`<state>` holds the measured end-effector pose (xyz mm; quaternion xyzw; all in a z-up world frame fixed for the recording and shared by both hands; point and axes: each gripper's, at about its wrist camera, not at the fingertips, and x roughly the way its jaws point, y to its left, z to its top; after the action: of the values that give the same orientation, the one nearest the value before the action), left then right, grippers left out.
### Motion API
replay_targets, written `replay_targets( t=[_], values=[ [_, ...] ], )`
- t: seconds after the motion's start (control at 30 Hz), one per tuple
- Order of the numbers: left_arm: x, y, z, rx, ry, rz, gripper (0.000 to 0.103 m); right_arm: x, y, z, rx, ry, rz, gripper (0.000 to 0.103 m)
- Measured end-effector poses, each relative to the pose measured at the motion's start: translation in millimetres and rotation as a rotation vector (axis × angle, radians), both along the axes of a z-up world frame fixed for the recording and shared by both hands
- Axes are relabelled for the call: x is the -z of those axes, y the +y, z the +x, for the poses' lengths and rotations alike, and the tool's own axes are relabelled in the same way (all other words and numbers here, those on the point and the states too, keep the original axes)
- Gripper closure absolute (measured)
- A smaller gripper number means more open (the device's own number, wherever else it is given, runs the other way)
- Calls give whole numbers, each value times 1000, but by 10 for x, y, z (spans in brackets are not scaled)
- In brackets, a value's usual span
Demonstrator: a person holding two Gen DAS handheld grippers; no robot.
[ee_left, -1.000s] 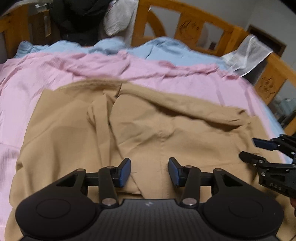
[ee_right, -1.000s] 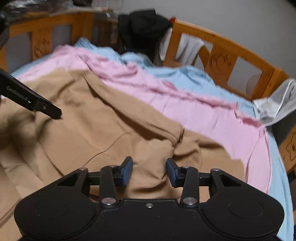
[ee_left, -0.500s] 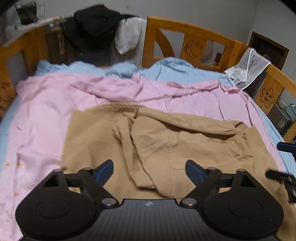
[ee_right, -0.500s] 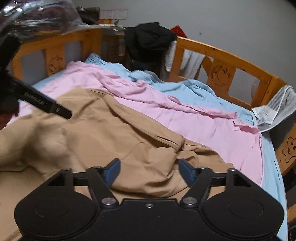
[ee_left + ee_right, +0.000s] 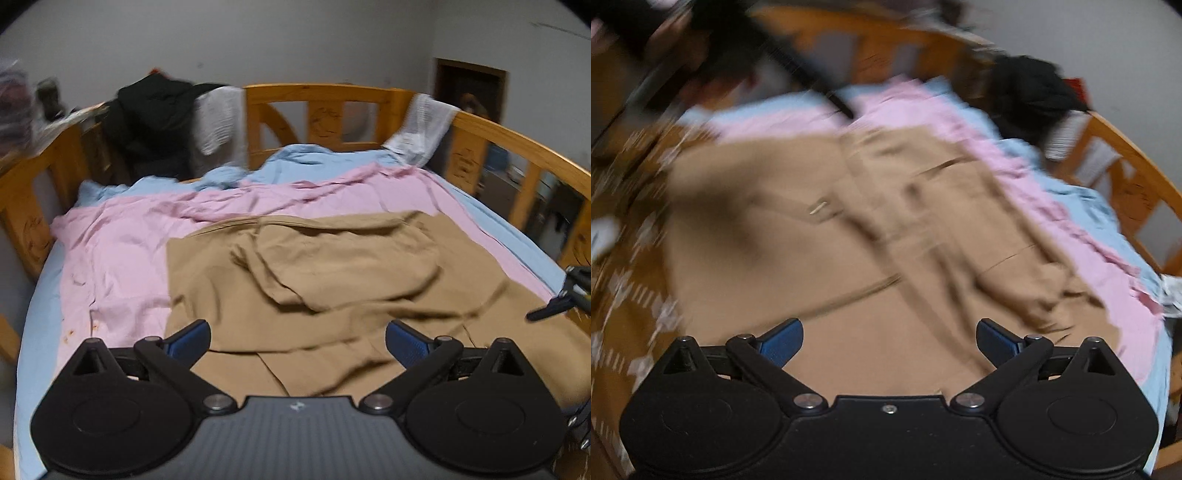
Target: Fold large clothes
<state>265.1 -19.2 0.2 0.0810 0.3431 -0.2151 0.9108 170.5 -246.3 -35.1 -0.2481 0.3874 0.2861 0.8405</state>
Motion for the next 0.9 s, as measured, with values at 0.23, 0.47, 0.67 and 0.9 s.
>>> replay_targets(
  t=[0.23,0.47,0.67,0.9],
  values=[
    [126,-70,-303,43,77,-42,1,473,276,-761,-215,16,-228,3],
    [365,-107,-559,87,182,-8,1,644,247,-1082,-267,3,-302,4],
    [461,-186,-766,156,225,0,1,618,132,-889,-136,-9,-266,32],
    [436,-306,-1047,327,191,46,1,160,22,-874,-114,37,-118,96]
  ],
)
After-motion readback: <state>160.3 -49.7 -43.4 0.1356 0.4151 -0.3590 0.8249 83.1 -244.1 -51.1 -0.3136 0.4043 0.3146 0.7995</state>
